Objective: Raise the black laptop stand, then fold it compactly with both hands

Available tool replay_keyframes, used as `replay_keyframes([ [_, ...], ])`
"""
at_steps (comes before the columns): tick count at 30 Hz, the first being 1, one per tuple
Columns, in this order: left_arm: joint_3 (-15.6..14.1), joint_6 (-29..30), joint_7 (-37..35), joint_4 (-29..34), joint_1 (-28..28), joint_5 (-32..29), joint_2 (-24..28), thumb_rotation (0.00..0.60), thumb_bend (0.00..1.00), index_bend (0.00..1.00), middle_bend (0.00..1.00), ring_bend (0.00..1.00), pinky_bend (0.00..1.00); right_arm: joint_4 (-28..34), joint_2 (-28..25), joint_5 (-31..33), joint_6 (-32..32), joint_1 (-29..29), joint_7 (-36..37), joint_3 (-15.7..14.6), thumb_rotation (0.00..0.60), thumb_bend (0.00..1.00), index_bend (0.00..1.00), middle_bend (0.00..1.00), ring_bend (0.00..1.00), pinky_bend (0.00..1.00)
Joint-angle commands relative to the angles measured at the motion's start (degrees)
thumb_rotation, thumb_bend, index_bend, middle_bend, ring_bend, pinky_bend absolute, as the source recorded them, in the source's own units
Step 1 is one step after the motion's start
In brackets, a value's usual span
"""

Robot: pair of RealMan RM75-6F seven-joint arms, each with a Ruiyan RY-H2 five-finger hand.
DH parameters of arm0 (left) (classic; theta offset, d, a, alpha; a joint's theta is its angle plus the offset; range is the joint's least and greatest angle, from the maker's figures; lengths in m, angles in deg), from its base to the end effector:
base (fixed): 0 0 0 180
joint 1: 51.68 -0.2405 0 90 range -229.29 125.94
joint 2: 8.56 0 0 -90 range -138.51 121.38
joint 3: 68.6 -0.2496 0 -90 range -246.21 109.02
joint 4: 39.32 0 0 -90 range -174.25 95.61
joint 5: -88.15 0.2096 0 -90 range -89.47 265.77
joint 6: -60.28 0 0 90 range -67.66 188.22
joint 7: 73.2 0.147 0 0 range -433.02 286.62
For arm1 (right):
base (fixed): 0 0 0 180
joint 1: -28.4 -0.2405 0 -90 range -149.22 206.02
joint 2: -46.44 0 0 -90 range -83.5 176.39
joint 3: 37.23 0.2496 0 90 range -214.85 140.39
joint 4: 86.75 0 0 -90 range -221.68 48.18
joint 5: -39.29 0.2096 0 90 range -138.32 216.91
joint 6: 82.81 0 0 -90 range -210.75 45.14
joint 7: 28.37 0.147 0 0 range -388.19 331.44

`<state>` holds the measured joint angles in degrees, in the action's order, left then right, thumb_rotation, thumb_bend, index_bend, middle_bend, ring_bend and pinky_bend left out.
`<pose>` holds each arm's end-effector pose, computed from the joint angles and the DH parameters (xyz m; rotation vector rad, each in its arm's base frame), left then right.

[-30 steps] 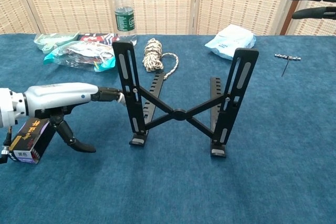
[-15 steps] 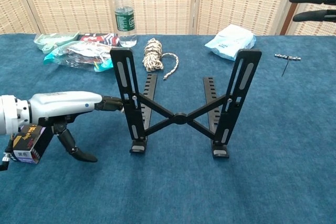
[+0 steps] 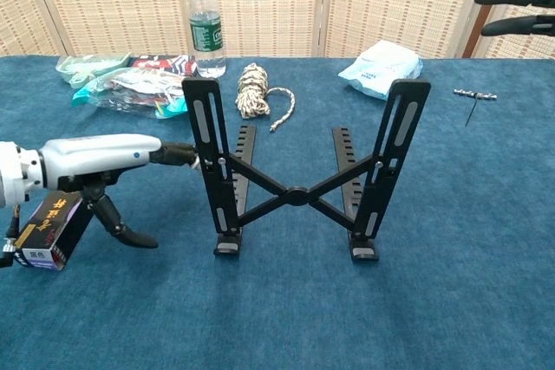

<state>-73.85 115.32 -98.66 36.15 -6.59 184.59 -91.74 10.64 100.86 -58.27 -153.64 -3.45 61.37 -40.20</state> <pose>-0.1766 0.3088 -0.0181 -2.2624 -1.1307 -1.0466 -0.2000 -0.2706 0.1443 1.2499 -2.2703 1.7218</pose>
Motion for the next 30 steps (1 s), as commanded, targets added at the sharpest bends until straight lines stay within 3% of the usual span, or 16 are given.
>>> replay_keyframes([
  [1, 0.43, 1.47, 0.92, 1.26, -1.16, -1.18, 1.68, 0.6, 0.18, 0.19, 0.08, 0.06, 0.0, 0.45, -0.15, -0.25, 1.61, -0.64, -6.69, 0.31, 0.6, 0.13, 0.0, 0.19, 0.13, 0.23],
  [9, 1.01, 6.49, 4.38, 6.61, -6.56, -5.96, 7.68, 0.6, 0.18, 0.18, 0.08, 0.06, 0.0, 3.51, 0.1, 0.95, 7.88, -2.83, -25.27, 1.11, 0.6, 0.14, 0.0, 0.14, 0.09, 0.23],
  [16, 1.14, 12.66, 7.94, 12.13, -12.57, -9.03, 12.89, 0.6, 0.18, 0.18, 0.08, 0.06, 0.0, 6.73, 1.0, 6.84, 14.52, -5.13, -37.65, 3.1, 0.6, 0.1, 0.0, 0.08, 0.01, 0.18],
  [24, 0.27, 15.78, 10.77, 15.53, -17.12, -9.61, 16.39, 0.6, 0.18, 0.18, 0.08, 0.06, 0.0, 8.74, 4.01, 13.85, 19.89, -7.56, -47.44, 5.95, 0.6, 0.08, 0.0, 0.07, 0.0, 0.18],
  [30, -0.17, 15.98, 12.87, 16.59, -18.53, -8.63, 16.99, 0.6, 0.18, 0.18, 0.08, 0.06, 0.0, 8.71, 6.48, 16.97, 22.88, -9.2, -50.6, 7.57, 0.6, 0.08, 0.0, 0.07, 0.0, 0.18],
])
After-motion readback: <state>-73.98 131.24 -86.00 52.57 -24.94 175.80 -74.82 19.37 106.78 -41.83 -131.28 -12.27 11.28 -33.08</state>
